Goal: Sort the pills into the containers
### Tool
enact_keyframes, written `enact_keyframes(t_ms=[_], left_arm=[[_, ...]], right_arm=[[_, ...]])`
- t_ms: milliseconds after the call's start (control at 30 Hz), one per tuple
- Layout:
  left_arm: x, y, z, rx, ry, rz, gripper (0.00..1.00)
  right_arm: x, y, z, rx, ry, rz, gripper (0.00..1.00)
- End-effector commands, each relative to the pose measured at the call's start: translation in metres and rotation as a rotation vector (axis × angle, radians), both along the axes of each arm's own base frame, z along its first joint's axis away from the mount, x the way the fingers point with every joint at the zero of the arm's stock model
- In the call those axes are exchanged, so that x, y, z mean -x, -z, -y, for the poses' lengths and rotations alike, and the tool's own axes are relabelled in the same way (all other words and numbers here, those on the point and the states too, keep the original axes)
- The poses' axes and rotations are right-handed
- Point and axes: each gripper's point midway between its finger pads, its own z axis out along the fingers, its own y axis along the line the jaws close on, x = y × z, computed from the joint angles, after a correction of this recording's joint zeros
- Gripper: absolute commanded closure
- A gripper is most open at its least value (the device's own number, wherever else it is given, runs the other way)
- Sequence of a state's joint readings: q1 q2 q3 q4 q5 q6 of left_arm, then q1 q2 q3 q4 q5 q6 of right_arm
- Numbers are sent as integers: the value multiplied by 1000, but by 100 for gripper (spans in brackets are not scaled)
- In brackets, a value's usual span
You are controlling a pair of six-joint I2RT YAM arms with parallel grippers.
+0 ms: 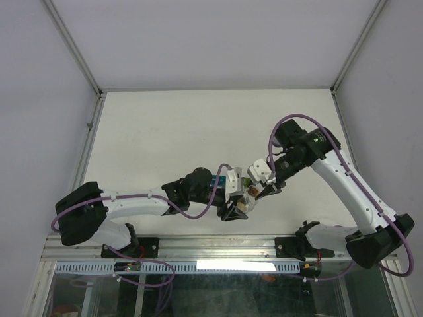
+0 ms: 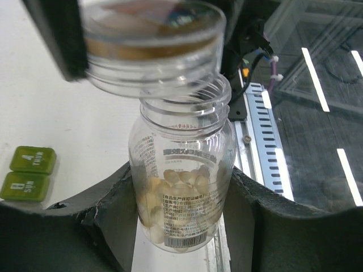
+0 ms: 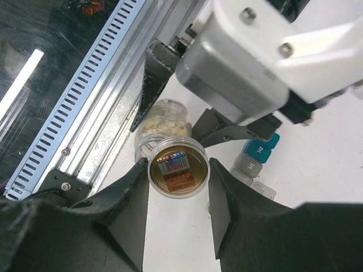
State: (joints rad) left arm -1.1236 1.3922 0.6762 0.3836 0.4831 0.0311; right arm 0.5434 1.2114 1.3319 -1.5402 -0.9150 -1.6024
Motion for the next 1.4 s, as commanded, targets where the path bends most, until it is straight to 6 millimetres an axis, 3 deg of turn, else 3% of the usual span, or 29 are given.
enact_keyframes(t_ms=[0, 133, 233, 300, 367, 433, 500, 700, 800, 900, 1033, 1233, 1367], left_arm=[[8, -7, 0, 28, 83, 20, 100], [7, -10, -5, 39, 69, 17, 100], [2, -9, -14, 34, 9, 1, 100], [-4, -5, -23, 17, -65, -23, 100], [-11, -1, -33, -2, -149, -49, 100], [-16, 2, -42, -20, -212, -69, 100], [-18, 3, -48, -48, -233, -50, 100], [-35, 11, -57, -209, -252, 74, 100], [-49, 20, -62, -329, -251, 165, 100], [-60, 29, -65, -435, -202, 250, 100], [-67, 35, -68, -535, -139, 285, 100], [-67, 26, -65, -568, -39, 342, 100], [-74, 33, -64, -647, 3, 362, 100]], right_arm=[[0, -24, -8, -105, -14, 45, 100], [2, -29, -6, -143, 17, 35, 100], [-11, -38, -2, -204, 170, -8, 100], [-45, -41, -1, -237, 440, -68, 100], [-91, -41, 11, -312, 831, -194, 97], [-118, -31, 35, -412, 1041, -287, 89], [-134, -8, 52, -406, 1139, -372, 85], [-179, 68, 82, -118, 1355, -469, 86], [-185, 110, 92, 27, 1419, -492, 86], [-186, 135, 98, 123, 1457, -483, 86], [-183, 149, 97, 184, 1449, -489, 84], [-180, 161, 96, 239, 1439, -493, 82], [-178, 166, 95, 259, 1432, -503, 81]])
